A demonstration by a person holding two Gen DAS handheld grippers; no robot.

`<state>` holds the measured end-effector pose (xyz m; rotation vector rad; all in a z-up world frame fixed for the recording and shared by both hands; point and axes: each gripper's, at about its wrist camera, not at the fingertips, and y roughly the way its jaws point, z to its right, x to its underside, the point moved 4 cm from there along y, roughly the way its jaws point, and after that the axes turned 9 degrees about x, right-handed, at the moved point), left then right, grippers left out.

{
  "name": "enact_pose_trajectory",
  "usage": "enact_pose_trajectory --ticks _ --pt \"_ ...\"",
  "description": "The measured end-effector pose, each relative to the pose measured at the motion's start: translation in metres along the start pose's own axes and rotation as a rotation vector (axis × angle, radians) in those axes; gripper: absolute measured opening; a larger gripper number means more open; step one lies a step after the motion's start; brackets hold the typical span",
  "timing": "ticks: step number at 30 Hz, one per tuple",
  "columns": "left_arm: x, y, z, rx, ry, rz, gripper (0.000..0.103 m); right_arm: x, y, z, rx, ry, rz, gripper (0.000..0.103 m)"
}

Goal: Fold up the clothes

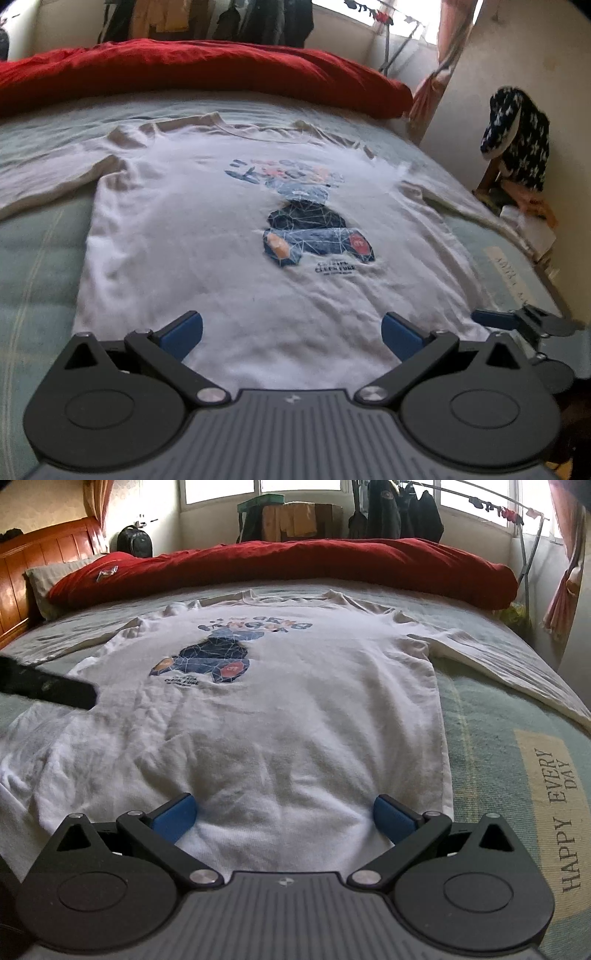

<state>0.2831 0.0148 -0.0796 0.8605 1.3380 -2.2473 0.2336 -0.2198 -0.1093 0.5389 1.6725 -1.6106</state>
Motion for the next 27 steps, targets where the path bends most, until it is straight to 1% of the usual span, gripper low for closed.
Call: enact_pose_trajectory --ticks 2,4,9,12,14,18,22,24,27 --pt "0.001 0.009 -0.002 0.001 -0.028 -0.02 0.102 0.001 0.0 0.0 -0.002 0.001 0.006 0.103" --pt "0.006 0.011 -0.006 0.007 -0.057 -0.004 0.102 0.002 -0.001 0.0 -0.003 0.002 0.013 0.103" --pt "0.01 0.001 -0.018 0.071 -0.134 0.046 0.102 0.004 -0.002 0.001 -0.002 0.003 0.034 0.103" --pt "0.009 -0.001 -0.021 0.089 -0.168 0.055 0.102 0.005 -0.002 0.001 -0.007 0.002 0.045 0.103" --pt "0.009 -0.001 -0.02 0.084 -0.174 0.053 0.102 0.006 -0.002 0.002 -0.011 0.001 0.052 0.103" --pt "0.009 0.0 -0.015 0.06 -0.152 0.043 0.102 0.007 -0.003 0.002 -0.017 0.001 0.068 0.103" --pt "0.005 -0.004 -0.019 0.055 -0.205 0.056 0.102 0.009 -0.003 0.003 -0.021 0.0 0.084 0.103" --pt "0.001 -0.008 -0.023 0.029 -0.229 0.071 0.102 0.009 -0.003 0.003 -0.024 0.0 0.09 0.103" --pt "-0.006 -0.017 -0.031 -0.005 -0.227 0.091 0.102 0.01 -0.003 0.003 -0.026 -0.003 0.094 0.103"
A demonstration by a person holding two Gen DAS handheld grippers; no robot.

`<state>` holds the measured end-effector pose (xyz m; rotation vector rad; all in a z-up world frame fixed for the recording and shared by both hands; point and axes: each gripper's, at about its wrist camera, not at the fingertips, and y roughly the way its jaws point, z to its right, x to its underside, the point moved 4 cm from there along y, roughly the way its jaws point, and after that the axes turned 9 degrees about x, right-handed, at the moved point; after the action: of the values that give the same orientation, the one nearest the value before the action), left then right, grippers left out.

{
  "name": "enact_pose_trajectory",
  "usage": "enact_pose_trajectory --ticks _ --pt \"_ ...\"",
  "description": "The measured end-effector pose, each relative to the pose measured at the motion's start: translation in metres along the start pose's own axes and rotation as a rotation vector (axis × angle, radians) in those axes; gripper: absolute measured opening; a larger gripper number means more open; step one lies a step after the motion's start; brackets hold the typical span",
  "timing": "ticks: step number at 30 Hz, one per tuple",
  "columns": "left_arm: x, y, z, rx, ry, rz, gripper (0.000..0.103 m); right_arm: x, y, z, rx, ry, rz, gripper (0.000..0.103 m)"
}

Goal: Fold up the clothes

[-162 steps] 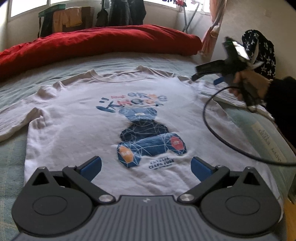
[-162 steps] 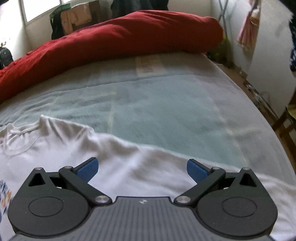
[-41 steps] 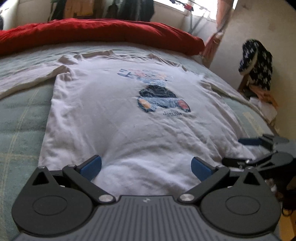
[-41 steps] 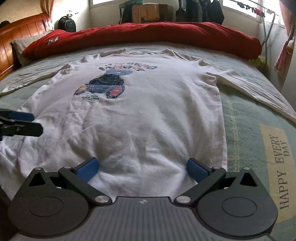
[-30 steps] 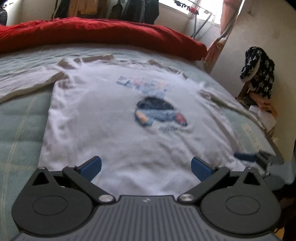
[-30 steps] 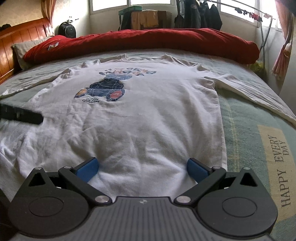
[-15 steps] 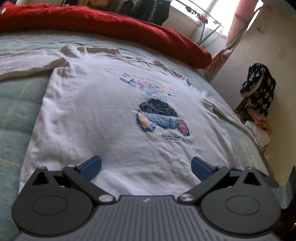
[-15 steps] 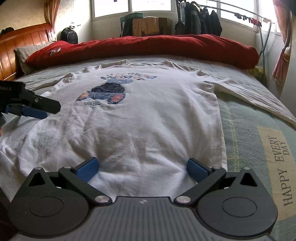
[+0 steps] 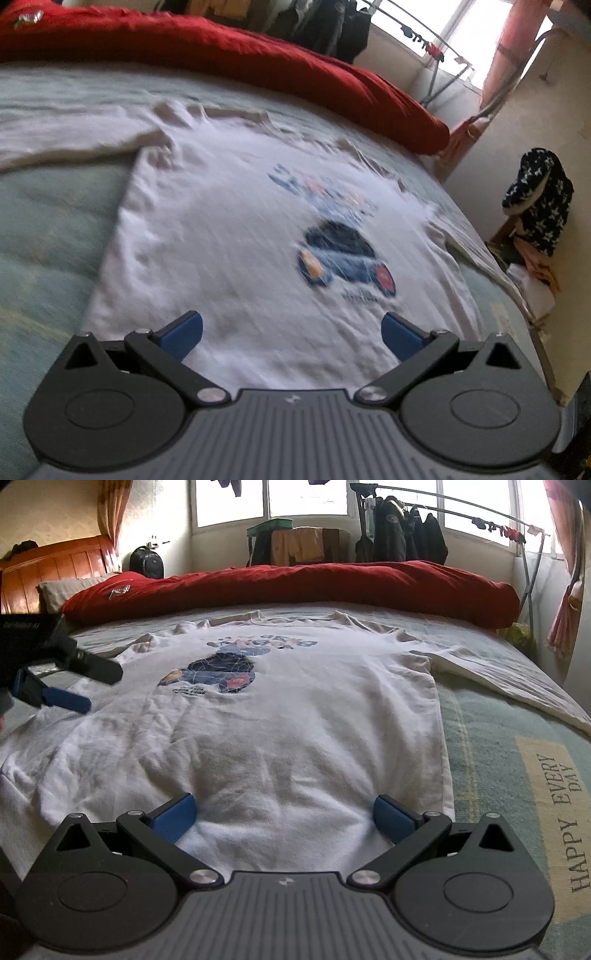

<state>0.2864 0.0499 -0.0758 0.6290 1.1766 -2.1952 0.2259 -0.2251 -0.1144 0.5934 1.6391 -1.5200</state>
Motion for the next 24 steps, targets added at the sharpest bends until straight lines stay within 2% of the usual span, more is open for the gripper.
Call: enact_pose_trajectory --ticks 6,13,18,19,21,24 --pt "-0.017 -0.027 -0.031 -0.06 -0.064 0.044 0.102 -0.003 -0.001 -0.002 0.007 -0.02 -0.01 0.103" --pt "-0.027 -0.074 -0.091 -0.127 -0.142 0.153 0.102 -0.021 -0.006 -0.004 0.013 -0.002 -0.082 0.103" --pt "-0.029 -0.106 -0.153 -0.121 -0.3 0.261 0.1 -0.042 -0.022 -0.012 -0.074 0.065 -0.054 0.103" --pt "-0.029 -0.111 -0.166 -0.113 -0.336 0.282 0.098 -0.046 -0.024 -0.015 -0.094 0.075 -0.052 0.103" --pt "-0.028 -0.121 -0.19 -0.1 -0.405 0.322 0.079 -0.052 -0.023 -0.025 -0.138 0.093 -0.065 0.103" --pt "-0.025 -0.135 -0.223 -0.1 -0.493 0.384 0.077 -0.06 -0.021 -0.045 -0.206 0.117 -0.063 0.103"
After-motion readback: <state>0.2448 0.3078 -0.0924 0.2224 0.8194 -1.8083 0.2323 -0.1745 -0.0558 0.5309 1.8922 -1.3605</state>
